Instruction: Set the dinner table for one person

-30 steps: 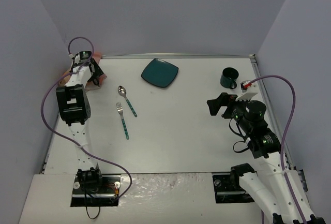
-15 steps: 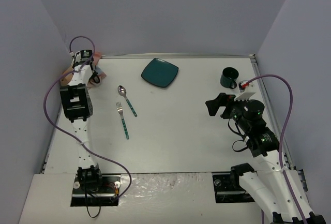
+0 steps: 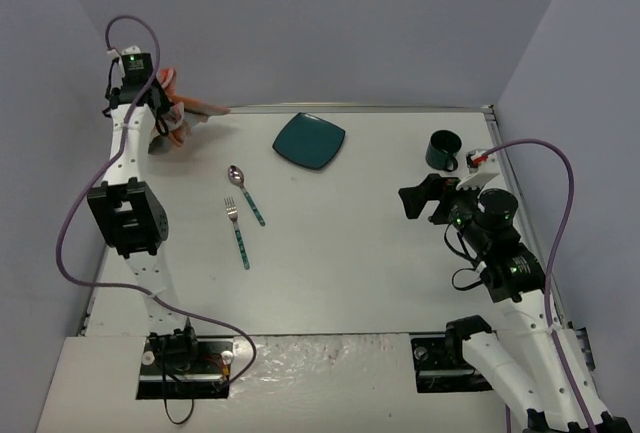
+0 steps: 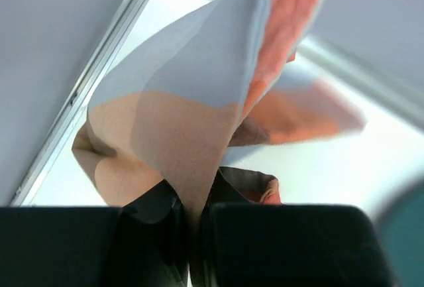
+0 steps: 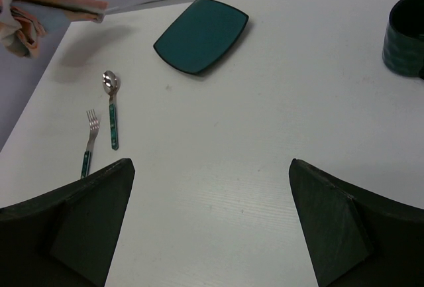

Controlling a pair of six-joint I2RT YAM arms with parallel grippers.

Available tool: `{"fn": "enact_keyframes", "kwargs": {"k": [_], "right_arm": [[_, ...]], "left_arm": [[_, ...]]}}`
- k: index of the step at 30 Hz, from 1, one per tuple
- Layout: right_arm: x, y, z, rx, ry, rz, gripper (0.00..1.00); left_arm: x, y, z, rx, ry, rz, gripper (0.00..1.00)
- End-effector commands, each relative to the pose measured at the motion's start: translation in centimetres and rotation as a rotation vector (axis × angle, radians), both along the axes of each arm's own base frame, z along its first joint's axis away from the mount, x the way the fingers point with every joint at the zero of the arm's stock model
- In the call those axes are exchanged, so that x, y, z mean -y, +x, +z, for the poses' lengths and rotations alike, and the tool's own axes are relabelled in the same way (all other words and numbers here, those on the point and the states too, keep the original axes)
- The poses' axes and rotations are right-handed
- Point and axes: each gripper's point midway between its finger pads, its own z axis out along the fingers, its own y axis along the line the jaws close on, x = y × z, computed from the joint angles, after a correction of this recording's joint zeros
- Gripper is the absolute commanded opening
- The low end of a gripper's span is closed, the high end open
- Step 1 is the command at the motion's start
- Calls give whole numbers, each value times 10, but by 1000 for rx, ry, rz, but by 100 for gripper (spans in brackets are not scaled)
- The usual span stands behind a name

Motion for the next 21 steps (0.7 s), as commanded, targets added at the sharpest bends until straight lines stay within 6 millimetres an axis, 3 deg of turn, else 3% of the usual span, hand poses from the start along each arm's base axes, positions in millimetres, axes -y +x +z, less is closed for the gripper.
{"fn": "enact_keyframes", "kwargs": {"k": [1,4,6,12,21], "right_arm": [[-2,4,68,176,48,-1,100],[0,0,83,195,66,-10,100],[2,-2,88,200,70,-22,100],[11,-10,81,160,69,-69,100],[31,-18,64,115,39,-164,100]], "left_arm": [[92,-59,174,299,-33,-306,0],[166,-98,193,308,-72,-497,0],[200,-117,191,300,-106,-589,0],[341,-173,159,217,-261,-920,0],[481,-224,96,50,-287,-1216,0]]}}
